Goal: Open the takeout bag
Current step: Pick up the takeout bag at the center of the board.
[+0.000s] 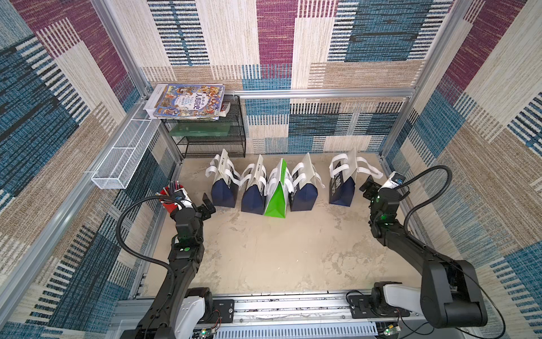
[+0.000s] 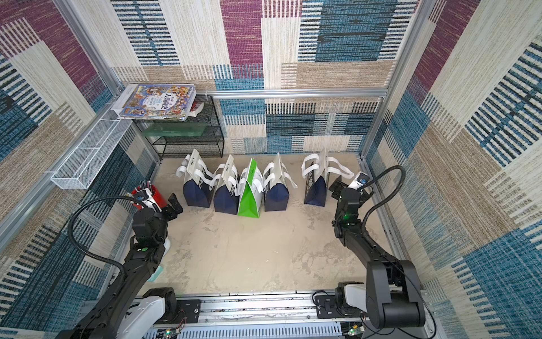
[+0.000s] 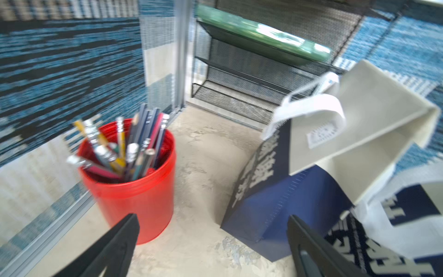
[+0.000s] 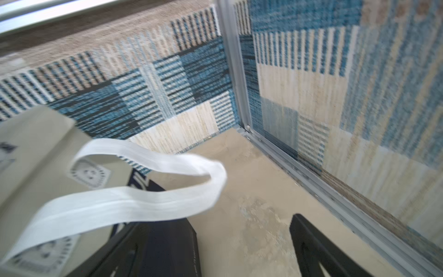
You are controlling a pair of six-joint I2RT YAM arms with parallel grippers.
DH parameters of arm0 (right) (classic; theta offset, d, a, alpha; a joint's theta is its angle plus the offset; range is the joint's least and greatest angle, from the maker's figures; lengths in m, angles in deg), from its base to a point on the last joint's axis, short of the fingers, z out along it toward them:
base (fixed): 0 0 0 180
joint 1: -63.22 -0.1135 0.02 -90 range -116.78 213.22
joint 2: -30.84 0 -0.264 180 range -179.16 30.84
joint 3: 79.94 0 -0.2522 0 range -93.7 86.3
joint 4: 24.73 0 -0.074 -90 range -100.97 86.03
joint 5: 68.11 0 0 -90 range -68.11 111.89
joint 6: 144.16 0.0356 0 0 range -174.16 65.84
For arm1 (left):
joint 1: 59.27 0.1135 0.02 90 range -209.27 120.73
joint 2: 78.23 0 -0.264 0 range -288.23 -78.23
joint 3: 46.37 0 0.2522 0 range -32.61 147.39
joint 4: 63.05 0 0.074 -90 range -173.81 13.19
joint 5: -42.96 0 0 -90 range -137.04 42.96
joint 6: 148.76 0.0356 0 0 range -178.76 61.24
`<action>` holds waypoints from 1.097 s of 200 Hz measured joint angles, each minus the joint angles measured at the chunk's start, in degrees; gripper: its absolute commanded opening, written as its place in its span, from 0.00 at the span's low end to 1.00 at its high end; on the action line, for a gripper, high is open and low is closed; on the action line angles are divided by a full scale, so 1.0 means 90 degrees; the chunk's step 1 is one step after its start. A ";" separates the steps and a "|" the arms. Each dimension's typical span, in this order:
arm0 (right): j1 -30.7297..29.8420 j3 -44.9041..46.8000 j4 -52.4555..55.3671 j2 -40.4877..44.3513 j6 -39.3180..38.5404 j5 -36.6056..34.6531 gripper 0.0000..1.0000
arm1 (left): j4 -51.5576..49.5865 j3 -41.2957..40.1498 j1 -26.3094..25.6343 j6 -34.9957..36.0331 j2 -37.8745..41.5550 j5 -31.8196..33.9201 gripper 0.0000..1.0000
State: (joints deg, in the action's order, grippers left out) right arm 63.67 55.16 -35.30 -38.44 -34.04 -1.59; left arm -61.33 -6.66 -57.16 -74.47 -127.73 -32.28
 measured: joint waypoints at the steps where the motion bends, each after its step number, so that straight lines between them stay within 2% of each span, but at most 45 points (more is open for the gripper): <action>1: 0.0005 0.0019 0.0092 0.0053 0.0046 0.0015 0.95 | -0.0044 0.0032 0.0000 -0.0022 0.0007 -0.0005 0.87; 10: 0.0017 0.0182 0.0580 0.0461 0.0248 0.0248 0.96 | -0.0313 0.0248 -0.0024 -0.0109 0.0005 -0.0163 0.81; 21: -0.0005 0.0369 0.0976 0.1037 0.0466 0.0440 0.95 | -0.0595 0.0510 -0.0073 -0.0168 -0.0070 -0.0534 0.80; 36: -0.0007 0.0546 0.1372 0.1860 0.0729 0.0668 0.95 | -0.0918 0.0763 -0.0316 -0.0255 -0.0257 -0.1059 0.88; 45: 0.0039 0.0602 0.1598 0.2346 0.0935 0.0750 0.95 | -0.1078 0.0789 -0.0639 -0.0253 -0.0316 -0.1304 0.89; 67: 0.0199 0.0670 0.2198 0.3636 0.1396 0.0719 0.96 | -0.1331 0.0622 -0.1875 -0.0070 -0.0333 -0.1678 0.88; 82: 0.0279 0.0712 0.2225 0.4432 0.1175 0.1005 0.98 | -0.1455 0.0393 -0.2455 0.0078 -0.0333 -0.1853 0.85; 100: 0.0209 0.0634 0.1962 0.4867 0.0682 0.1610 0.98 | -0.1479 0.0063 -0.2754 0.0146 -0.0248 -0.1977 0.80; 119: -0.0070 -0.0124 0.2084 0.4289 0.0168 0.2227 0.91 | -0.1156 -0.0474 -0.2807 0.0158 0.0126 -0.1996 0.79; 133: -0.0750 -0.1061 0.2152 0.3405 -0.0270 0.2465 0.92 | -0.0799 -0.0809 -0.2807 0.0168 0.0410 -0.1885 0.79; 157: -0.3145 -0.2441 0.2181 0.1753 -0.1613 0.1749 0.97 | -0.0301 -0.0828 -0.2669 0.0243 0.0529 -0.1790 0.80; 171: -0.4092 -0.3177 0.2290 0.0792 -0.2448 0.1377 0.97 | 0.0027 -0.0736 -0.2412 0.0240 0.0294 -0.1753 0.82; 185: -0.4532 -0.3983 0.2382 -0.0070 -0.2985 0.1134 0.92 | 0.0454 -0.0675 -0.2008 0.0197 -0.0153 -0.1875 0.82; 198: -0.4809 -0.4629 0.2312 -0.0748 -0.3497 0.1086 0.82 | 0.0653 -0.0578 -0.1608 0.0049 -0.0585 -0.2025 0.82; 219: -0.5107 -0.5241 0.2004 -0.1593 -0.4299 0.1183 0.81 | 0.1127 -0.0364 -0.1183 -0.0233 -0.1030 -0.2195 0.83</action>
State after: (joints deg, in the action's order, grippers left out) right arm 17.70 7.99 -17.27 -52.77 -72.73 9.05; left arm -51.19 -9.94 -67.81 -76.57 -136.99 -52.04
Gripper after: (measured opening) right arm 0.804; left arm 0.825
